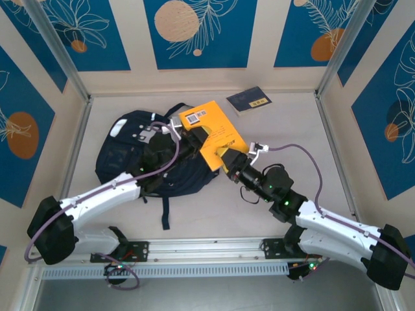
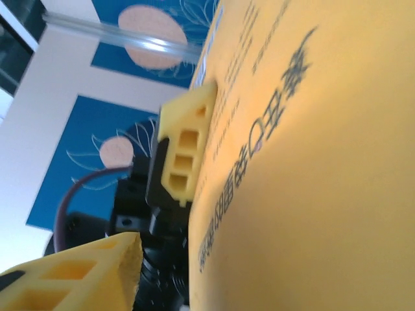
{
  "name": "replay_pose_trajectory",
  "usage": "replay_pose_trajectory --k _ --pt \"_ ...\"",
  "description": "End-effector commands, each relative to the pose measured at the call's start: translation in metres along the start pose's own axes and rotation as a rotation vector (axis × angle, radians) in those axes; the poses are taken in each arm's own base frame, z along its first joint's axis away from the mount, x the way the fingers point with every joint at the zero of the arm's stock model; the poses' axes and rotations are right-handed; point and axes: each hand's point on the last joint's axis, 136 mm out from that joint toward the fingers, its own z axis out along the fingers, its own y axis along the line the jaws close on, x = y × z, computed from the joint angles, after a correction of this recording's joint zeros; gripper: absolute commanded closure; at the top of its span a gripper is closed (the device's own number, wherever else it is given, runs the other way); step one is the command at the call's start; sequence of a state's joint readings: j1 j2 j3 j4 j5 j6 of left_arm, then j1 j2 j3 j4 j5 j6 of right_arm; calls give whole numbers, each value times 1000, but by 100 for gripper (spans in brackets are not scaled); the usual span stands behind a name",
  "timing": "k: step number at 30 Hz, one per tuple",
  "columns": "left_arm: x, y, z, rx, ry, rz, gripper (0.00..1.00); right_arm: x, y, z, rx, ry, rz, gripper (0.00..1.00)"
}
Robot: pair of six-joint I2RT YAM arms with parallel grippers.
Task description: Pack the student bag
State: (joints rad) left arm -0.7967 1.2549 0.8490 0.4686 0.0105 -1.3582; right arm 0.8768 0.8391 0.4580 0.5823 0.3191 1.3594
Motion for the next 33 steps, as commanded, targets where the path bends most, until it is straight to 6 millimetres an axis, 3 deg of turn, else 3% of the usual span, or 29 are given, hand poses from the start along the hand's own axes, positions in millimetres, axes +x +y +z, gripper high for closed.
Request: replay_pose_trajectory --k 1,9,17,22,25,29,31,33 --pt "-11 -35 -11 115 -60 2 100 -37 26 -8 -72 -193 -15 51" --pt "-5 -19 -9 78 -66 -24 100 -55 42 -6 -118 -232 -54 61" --pt "4 -20 -1 79 -53 -33 100 -52 48 20 -134 -172 -50 68" --pt "5 -13 -1 48 -50 -13 100 -55 46 21 -111 -178 -61 94" --pt "4 -7 -6 -5 -48 62 80 -63 28 9 -15 -192 -81 100" --pt "-2 11 -18 -175 -12 277 46 -77 -24 -25 273 -192 -110 100" --pt "-6 24 -24 -307 25 429 39 -83 -44 -45 407 -191 -169 100" --pt "-16 52 -35 -549 74 594 37 -87 -62 -65 522 -183 -226 100"
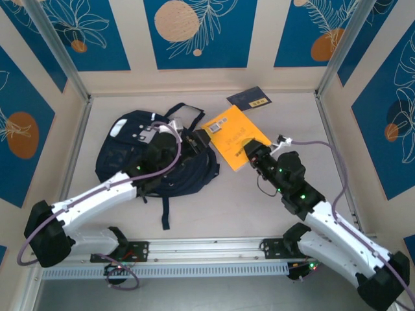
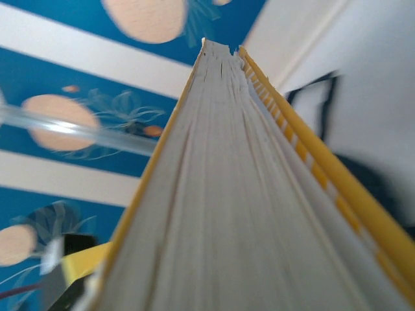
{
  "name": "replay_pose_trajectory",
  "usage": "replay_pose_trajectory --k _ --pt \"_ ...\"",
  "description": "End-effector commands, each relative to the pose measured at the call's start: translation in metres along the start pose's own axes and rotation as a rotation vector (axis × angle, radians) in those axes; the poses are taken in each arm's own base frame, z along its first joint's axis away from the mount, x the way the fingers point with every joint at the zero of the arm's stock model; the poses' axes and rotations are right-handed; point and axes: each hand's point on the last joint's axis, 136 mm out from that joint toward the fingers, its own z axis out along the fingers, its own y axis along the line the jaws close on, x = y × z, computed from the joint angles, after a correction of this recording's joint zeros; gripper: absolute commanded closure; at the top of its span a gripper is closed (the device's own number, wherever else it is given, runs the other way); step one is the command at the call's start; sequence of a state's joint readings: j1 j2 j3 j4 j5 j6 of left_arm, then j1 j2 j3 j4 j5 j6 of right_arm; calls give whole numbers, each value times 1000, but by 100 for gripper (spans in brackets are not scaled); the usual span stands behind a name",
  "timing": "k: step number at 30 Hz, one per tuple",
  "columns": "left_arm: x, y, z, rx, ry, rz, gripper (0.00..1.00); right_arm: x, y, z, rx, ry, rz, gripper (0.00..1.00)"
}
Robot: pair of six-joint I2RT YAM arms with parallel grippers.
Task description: Pack the student bag
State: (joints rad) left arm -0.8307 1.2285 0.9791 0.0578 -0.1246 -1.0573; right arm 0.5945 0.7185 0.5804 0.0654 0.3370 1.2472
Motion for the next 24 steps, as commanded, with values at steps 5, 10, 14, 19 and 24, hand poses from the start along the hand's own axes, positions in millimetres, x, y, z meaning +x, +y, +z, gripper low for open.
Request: replay_pose_trajectory --k 5,10,14,19,24 --pt "-12 81 -6 -622 220 641 29 -6 -61 -37 283 37 -193 100" --pt "-24 115 8 -913 372 854 16 2 -73 -38 273 99 -157 100" --pt "-18 142 17 -977 434 884 6 0 -76 -42 249 99 -132 100" --pt "-15 172 20 -1015 486 836 6 2 -82 -43 241 116 -100 100" --pt "-10 194 19 -993 534 728 14 5 -92 -40 237 125 -59 100"
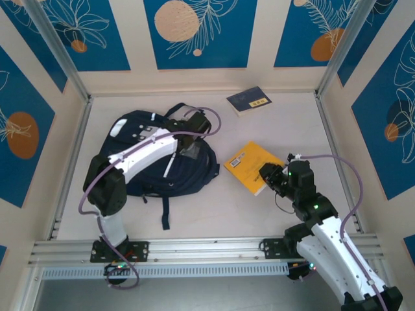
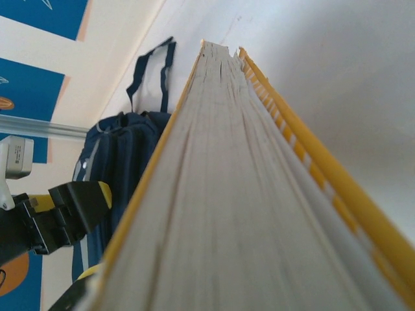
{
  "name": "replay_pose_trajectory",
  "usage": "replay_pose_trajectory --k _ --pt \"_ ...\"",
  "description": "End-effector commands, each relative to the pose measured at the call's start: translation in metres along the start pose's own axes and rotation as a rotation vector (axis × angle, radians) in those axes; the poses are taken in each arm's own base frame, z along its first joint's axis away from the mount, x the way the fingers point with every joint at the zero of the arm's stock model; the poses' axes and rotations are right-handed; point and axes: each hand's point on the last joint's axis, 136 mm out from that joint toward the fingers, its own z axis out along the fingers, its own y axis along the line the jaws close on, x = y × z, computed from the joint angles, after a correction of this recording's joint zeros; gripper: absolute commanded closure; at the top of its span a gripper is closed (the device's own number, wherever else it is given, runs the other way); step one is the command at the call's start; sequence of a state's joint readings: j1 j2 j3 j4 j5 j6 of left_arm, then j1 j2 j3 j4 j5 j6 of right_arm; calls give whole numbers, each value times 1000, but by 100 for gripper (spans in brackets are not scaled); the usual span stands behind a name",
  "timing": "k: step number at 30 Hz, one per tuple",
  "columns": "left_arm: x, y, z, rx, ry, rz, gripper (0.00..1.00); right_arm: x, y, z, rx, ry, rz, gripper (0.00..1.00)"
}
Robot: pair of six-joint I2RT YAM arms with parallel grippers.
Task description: Pack the student bag
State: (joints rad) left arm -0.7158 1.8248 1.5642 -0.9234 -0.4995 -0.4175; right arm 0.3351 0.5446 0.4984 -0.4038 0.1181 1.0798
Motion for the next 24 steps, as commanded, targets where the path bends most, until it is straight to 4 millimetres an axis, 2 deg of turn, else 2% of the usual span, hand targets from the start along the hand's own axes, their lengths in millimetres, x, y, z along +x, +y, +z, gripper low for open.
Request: replay_pose_trajectory --k 1,4,7,10,13,14,17,21,24 --pt "17 3 12 56 77 -20 17 -4 21 -2 -114 -6 9 100" --pt "27 -5 19 126 107 -52 24 -6 19 0 -118 -6 21 100" --pt "36 -11 24 160 129 -61 34 -6 17 1 -122 -4 27 100" --pt "43 -18 29 189 150 -59 55 -7 14 2 -120 -4 32 100" --pt "44 -30 25 258 157 -59 79 -9 15 1 -122 -8 27 100" --pt "42 -32 22 281 153 -63 86 -9 14 0 -119 -8 21 100" --pt "31 -40 4 360 120 -61 99 -11 16 -3 -115 -13 -8 100" --pt "14 -46 -29 455 56 -38 100 -13 23 -8 -116 -15 -51 100" --pt "1 -48 -60 524 -1 -21 100 -14 35 -16 -145 -10 -99 100"
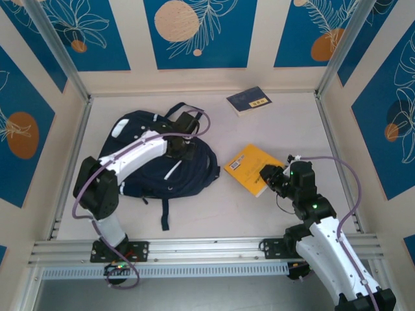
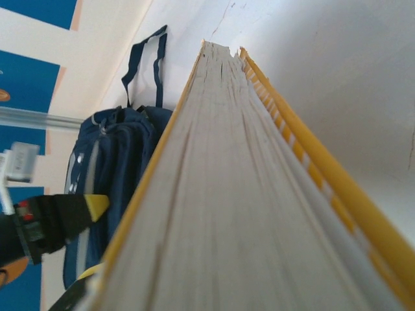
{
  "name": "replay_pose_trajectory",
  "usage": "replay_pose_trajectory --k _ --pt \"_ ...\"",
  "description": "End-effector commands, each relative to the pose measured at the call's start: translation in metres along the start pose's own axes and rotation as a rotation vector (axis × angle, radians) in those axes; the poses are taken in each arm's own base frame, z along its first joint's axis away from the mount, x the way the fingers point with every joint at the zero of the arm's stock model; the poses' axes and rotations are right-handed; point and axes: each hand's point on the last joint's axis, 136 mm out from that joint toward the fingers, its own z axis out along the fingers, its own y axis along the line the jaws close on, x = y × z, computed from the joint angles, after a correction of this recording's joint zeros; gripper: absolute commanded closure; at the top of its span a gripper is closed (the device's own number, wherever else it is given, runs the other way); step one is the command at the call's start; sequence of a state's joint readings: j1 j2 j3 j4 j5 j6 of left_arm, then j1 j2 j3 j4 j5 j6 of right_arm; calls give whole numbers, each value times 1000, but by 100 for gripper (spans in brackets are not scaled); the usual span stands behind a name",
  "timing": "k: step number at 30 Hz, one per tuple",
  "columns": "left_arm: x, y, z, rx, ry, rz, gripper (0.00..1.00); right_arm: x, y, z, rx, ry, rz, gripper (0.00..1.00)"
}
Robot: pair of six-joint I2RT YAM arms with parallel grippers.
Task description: Pack the student bag
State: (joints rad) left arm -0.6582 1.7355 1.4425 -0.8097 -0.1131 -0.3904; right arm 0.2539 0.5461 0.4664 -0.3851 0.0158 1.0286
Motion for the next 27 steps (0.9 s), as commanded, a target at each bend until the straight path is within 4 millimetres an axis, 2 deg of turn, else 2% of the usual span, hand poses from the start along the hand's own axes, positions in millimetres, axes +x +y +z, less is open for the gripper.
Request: replay_pose_trajectory --k 1,7,11,14,18,21,27 --pt "-17 -36 -57 194 -81 52 100 -15 47 -23 -140 -41 -106 100" --pt "-34 -60 -131 380 -208 65 100 -9 69 -39 -203 0 -138 100" --pt "-42 -56 -180 414 -300 84 100 1 79 -47 -244 61 -111 100" --pt "-46 -48 -206 455 -355 62 100 11 88 -53 -300 116 -87 100" --pt "-51 -41 -221 517 -380 16 100 26 94 -54 -353 213 -18 100" --pt "-53 -46 -226 570 -381 13 100 35 102 -51 -431 278 42 100" --pt "-53 -52 -238 637 -384 35 100 39 115 -40 -526 313 92 100"
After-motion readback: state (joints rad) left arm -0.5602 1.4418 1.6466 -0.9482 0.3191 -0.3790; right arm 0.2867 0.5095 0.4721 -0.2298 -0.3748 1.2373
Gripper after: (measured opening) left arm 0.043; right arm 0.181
